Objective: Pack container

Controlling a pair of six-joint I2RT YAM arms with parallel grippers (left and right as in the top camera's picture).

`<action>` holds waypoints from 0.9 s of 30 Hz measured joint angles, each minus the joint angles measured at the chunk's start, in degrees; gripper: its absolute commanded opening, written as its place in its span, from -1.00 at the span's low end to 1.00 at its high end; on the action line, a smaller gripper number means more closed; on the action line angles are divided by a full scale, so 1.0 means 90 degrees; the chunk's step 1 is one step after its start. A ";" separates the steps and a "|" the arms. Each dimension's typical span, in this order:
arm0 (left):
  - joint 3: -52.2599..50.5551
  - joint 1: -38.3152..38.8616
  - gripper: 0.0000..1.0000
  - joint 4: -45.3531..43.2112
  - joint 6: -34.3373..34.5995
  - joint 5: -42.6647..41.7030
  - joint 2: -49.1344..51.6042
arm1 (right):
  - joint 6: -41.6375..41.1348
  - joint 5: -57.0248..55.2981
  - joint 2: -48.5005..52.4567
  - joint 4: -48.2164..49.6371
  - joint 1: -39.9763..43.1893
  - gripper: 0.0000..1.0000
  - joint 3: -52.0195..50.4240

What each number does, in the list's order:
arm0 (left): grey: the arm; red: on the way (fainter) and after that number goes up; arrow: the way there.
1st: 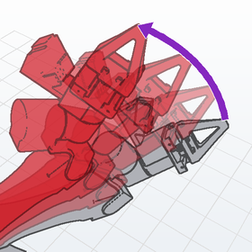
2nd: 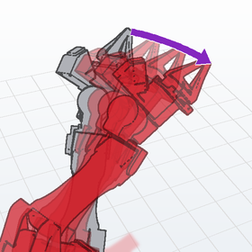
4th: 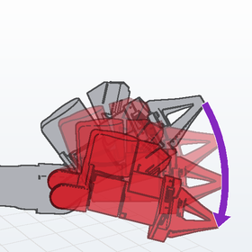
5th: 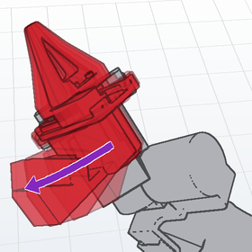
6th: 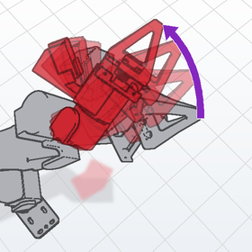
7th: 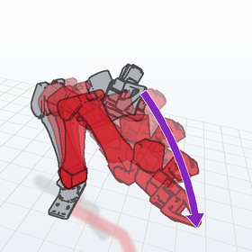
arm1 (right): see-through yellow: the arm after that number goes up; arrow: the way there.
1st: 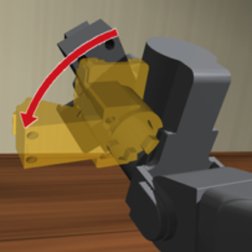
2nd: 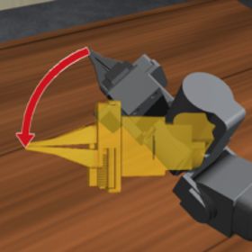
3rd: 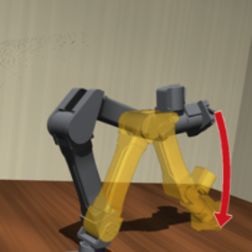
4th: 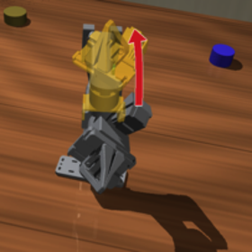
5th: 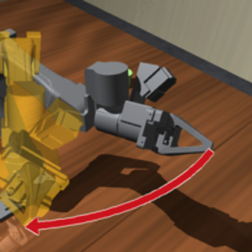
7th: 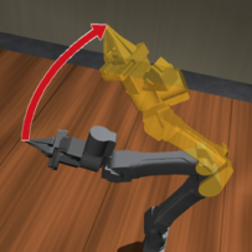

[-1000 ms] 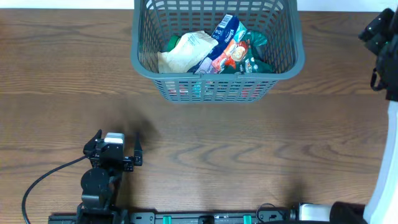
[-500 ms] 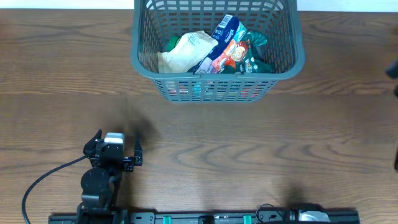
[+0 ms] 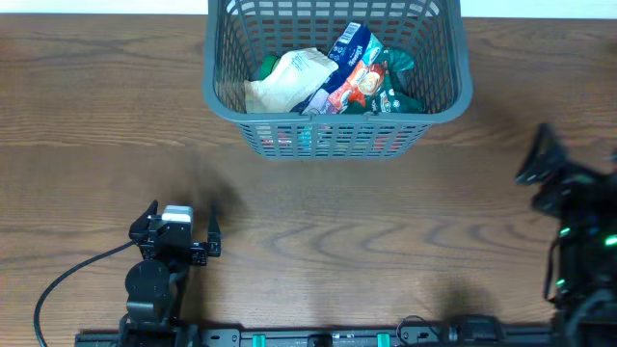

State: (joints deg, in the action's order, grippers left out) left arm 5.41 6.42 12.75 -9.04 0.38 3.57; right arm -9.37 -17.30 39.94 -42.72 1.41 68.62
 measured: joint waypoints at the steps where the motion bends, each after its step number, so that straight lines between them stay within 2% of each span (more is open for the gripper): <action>1: 0.0000 0.0000 0.97 0.0000 0.0000 -0.0002 0.0000 | 0.0104 0.0182 -0.0192 0.0131 0.0000 0.98 -0.0374; 8: 0.0000 0.0000 0.97 0.0002 0.0000 -0.0002 0.0000 | 0.0517 0.1149 -0.1241 0.1268 0.0000 0.99 -0.2341; 12: 0.0000 0.0000 0.97 0.0002 0.0000 -0.0002 0.0000 | 0.1205 0.1885 -0.1778 0.2030 0.0000 0.98 -0.3109; 18: 0.0000 0.0000 0.97 0.0002 0.0000 0.0000 0.0000 | 0.1943 0.2550 -0.2390 0.2344 0.0000 0.98 -0.3915; 27: 0.0000 0.0000 0.97 0.0002 0.0000 -0.0002 0.0000 | 0.2089 0.2722 -0.2941 0.2681 0.0000 0.98 -0.4714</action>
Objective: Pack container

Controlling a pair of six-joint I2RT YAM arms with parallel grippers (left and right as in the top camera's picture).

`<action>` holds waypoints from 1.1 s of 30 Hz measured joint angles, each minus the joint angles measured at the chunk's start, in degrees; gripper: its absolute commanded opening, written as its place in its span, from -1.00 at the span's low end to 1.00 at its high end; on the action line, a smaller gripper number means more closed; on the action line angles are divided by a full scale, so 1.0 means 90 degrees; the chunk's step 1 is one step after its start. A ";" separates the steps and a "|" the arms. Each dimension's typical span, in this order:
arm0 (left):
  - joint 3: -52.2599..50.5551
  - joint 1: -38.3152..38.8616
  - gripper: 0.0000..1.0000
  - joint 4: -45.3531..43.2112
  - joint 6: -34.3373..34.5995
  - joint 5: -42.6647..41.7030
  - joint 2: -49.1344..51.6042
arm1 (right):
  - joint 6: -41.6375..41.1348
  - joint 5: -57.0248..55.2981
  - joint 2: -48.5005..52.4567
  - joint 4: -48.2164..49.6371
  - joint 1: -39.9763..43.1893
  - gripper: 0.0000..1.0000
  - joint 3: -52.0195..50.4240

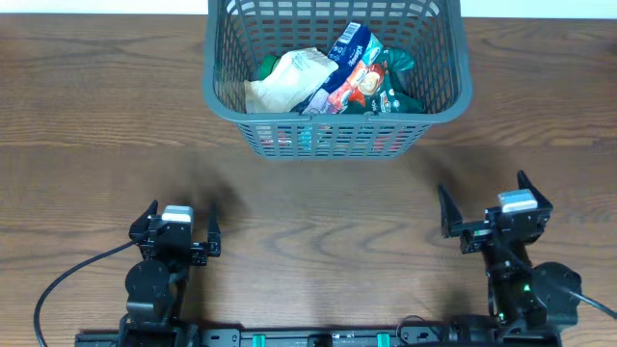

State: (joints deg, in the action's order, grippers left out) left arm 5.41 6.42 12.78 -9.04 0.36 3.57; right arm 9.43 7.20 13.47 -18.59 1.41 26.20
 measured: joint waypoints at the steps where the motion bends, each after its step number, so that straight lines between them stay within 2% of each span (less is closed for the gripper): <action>1: 0.0000 0.0000 0.97 0.0000 0.0000 0.0000 0.0000 | -0.0022 0.0007 -0.0051 0.0010 0.0000 0.99 -0.0083; 11: 0.0000 0.0000 0.97 0.0000 0.0000 0.0000 0.0000 | -0.0192 0.0039 -0.0384 0.0682 0.0000 0.98 -0.1115; 23: 0.0000 0.0000 0.97 0.0000 0.0000 0.0002 0.0000 | -0.0318 0.0002 -0.0406 0.1078 0.0000 0.98 -0.1758; 33: 0.0000 0.0000 0.97 0.0000 -0.0002 0.0000 0.0000 | -0.0605 -0.0087 -0.0420 0.1809 0.0000 0.99 -0.2419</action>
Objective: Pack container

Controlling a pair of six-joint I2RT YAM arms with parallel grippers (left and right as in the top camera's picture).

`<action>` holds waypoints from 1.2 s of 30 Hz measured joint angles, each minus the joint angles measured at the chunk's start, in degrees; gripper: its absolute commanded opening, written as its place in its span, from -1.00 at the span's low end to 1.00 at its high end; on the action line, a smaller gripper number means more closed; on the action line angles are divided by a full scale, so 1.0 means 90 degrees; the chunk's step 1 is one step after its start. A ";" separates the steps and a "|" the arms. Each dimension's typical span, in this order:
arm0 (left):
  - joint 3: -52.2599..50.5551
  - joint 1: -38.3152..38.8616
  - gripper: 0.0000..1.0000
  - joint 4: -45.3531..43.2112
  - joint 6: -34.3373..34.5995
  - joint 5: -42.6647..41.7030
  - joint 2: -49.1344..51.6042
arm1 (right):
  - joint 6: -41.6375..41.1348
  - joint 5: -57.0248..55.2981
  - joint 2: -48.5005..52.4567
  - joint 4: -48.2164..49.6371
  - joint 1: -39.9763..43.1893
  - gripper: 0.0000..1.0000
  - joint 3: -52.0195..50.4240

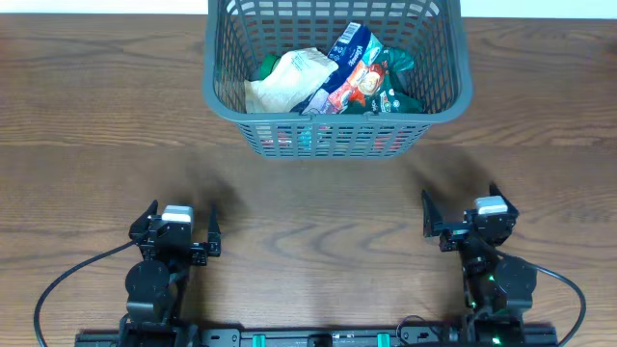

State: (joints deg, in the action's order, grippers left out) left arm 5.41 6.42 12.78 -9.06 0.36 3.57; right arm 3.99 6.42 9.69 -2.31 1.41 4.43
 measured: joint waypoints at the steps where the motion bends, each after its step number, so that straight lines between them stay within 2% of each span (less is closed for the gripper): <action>1: 0.0000 0.0000 0.97 0.0000 0.0002 0.0002 0.0000 | -0.0007 0.0000 0.0000 0.0002 0.0000 0.98 -0.0024; 16: 0.0000 0.0000 0.97 0.0000 0.0002 0.0000 0.0000 | -0.0056 -0.0005 -0.0017 0.0027 0.0000 0.98 -0.0121; 26: 0.0000 0.0000 0.97 0.0000 0.0000 0.0000 0.0000 | -0.0070 -0.0022 -0.0969 0.0027 0.0000 0.98 -0.0311; 36: 0.0000 0.0000 0.97 0.0000 0.0002 0.0002 0.0000 | -0.0192 -0.0022 -0.0984 -0.0005 0.0000 0.99 -0.0430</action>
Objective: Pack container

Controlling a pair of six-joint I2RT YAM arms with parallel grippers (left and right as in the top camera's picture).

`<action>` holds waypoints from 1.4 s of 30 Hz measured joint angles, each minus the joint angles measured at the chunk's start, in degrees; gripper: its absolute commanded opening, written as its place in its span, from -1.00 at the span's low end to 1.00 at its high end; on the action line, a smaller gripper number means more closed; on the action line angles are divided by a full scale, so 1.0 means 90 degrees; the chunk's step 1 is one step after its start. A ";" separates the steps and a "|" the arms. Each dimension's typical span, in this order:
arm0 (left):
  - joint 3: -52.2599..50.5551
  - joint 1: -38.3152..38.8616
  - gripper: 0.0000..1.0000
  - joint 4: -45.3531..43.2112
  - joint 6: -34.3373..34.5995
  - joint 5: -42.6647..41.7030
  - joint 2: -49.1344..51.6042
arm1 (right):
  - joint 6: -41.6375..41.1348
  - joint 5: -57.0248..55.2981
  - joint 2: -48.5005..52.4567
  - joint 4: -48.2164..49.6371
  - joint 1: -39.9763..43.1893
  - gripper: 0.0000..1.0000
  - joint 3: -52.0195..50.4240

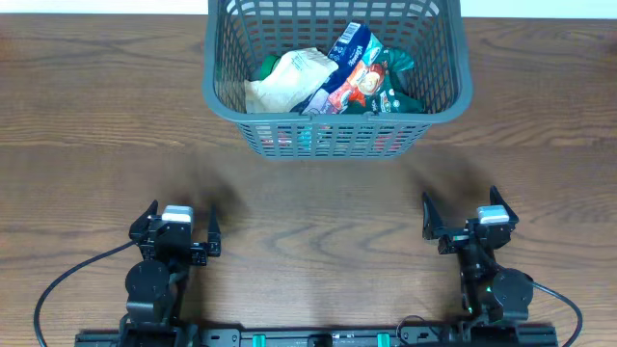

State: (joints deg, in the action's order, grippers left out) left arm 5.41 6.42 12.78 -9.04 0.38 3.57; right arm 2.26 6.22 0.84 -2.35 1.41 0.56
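Observation:
A grey plastic basket stands at the far middle of the table and holds several snack packets: a beige bag, a blue and red packet and a green one. My left gripper rests open near the front left edge with nothing between its fingers. At the front right my right gripper is open and empty too. Both are well short of the basket.
The brown wooden table stretches to both sides of the basket. A black cable runs from the left arm toward the front edge. A rail lies along the front.
My right arm has settled slightly back toward the front edge and its wrist shifted a little to the right. The left arm and the basket's contents are unchanged.
My right arm was folded up at the far right edge of the table. Then it stood at the front right, open, farther out. It came inward to mirror the left arm, and now rests there. The left arm stayed still throughout.

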 measured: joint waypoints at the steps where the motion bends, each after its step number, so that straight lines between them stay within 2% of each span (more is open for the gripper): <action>1: 0.0000 0.0000 0.97 0.0000 0.0000 0.0000 0.0000 | -0.0002 0.0000 -0.0002 0.0000 0.0000 0.98 0.0000; 42: 0.0000 0.0000 0.97 0.0000 0.0000 -0.0002 0.0000 | -0.0022 0.0000 -0.0002 -0.0124 0.0000 0.98 0.0000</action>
State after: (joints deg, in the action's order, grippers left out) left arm 5.41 6.42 12.78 -9.04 0.36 3.57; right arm 2.07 6.22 0.82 -3.46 1.41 0.56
